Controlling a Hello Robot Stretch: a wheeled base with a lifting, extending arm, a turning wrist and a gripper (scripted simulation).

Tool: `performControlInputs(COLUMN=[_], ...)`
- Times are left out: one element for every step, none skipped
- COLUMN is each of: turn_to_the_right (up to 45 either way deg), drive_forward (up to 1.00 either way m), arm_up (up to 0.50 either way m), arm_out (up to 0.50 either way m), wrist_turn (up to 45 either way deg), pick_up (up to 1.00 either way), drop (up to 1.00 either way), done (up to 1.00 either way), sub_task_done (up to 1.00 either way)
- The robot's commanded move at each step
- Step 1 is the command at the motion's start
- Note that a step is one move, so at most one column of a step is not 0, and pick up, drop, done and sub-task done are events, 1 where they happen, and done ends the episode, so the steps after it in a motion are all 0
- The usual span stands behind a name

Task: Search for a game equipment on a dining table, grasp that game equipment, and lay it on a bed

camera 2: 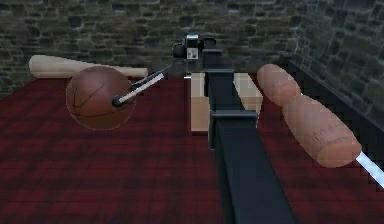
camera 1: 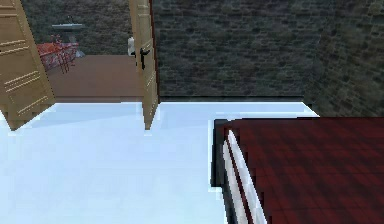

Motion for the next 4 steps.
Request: performControlInputs(turn_to_the_right=[0.0,0.0,0.0,0.0], drive_forward=[0.0,0.0,0.0,0.0], arm_up=[0.0,0.0,-0.04,-0.32], arm_out=[0.0,0.0,0.0,0.0], wrist_turn=[45.0,3.0,0.0,0.0], pick_up=[0.0,0.0,0.0,0.0], drop=[0.0,0.0,0.0,0.0], done=[0.0,0.0,0.0,0.0], sub_task_done=[0.0,0.0,0.0,0.0])
